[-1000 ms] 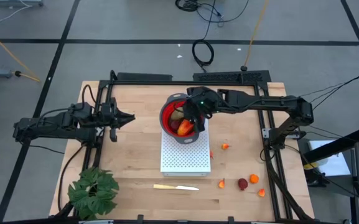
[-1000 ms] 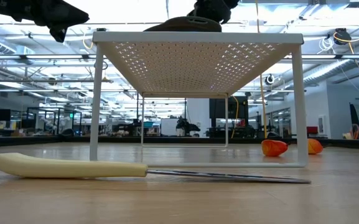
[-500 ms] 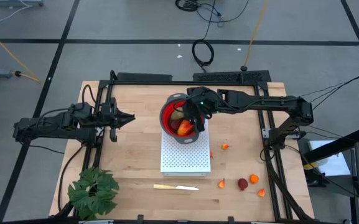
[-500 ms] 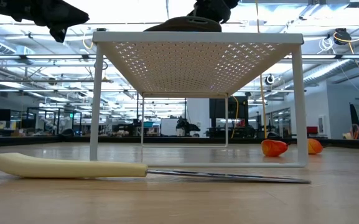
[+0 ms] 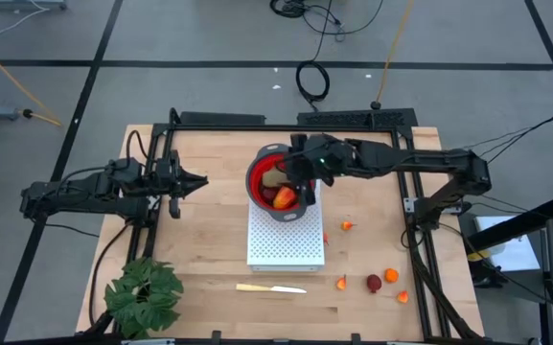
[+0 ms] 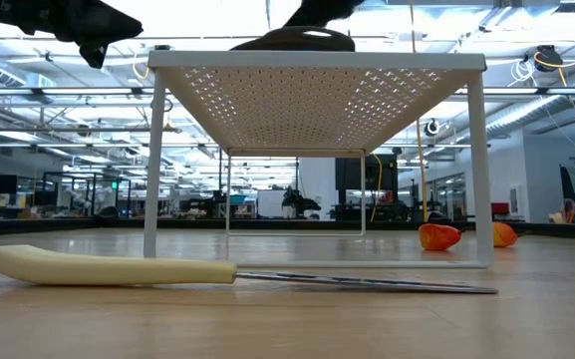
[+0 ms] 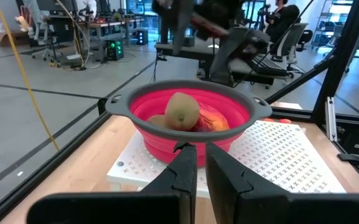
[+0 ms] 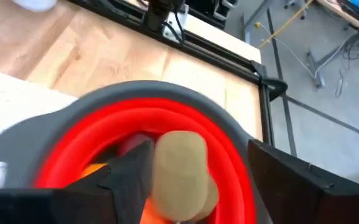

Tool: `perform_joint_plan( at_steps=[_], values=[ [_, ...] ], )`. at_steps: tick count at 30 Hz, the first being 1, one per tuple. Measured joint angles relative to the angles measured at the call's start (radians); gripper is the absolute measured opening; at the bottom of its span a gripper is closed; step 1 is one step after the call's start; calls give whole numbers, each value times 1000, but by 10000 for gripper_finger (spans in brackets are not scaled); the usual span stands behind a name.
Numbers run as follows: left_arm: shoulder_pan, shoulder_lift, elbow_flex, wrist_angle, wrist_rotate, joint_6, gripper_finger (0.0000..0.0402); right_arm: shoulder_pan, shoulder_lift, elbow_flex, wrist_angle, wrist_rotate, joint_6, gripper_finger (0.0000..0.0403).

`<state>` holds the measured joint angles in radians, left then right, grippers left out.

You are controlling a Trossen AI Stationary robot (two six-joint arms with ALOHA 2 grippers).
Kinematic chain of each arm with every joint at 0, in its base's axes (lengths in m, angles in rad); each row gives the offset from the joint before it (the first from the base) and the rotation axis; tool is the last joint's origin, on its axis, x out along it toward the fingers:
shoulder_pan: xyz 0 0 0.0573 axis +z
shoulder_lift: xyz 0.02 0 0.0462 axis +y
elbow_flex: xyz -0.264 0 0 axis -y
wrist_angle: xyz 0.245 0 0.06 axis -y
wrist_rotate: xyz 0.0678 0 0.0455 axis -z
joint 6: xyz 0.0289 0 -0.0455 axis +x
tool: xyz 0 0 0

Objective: Pick & Place Fruit
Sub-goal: Put the pomegranate into the red strainer bowl on the shelf

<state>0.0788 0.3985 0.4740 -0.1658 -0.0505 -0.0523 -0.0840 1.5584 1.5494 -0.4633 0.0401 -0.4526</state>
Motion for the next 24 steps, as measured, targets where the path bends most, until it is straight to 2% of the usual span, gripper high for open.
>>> perform_joint_plan(
  at_steps=[18, 24],
  values=[
    [0, 0, 0, -3, 0, 5, 31, 281, -88, 0, -172, 266, 330, 74],
    [0, 0, 0, -3, 0, 5, 31, 388, -110, -1, -186, 279, 428, 33]
  ],
)
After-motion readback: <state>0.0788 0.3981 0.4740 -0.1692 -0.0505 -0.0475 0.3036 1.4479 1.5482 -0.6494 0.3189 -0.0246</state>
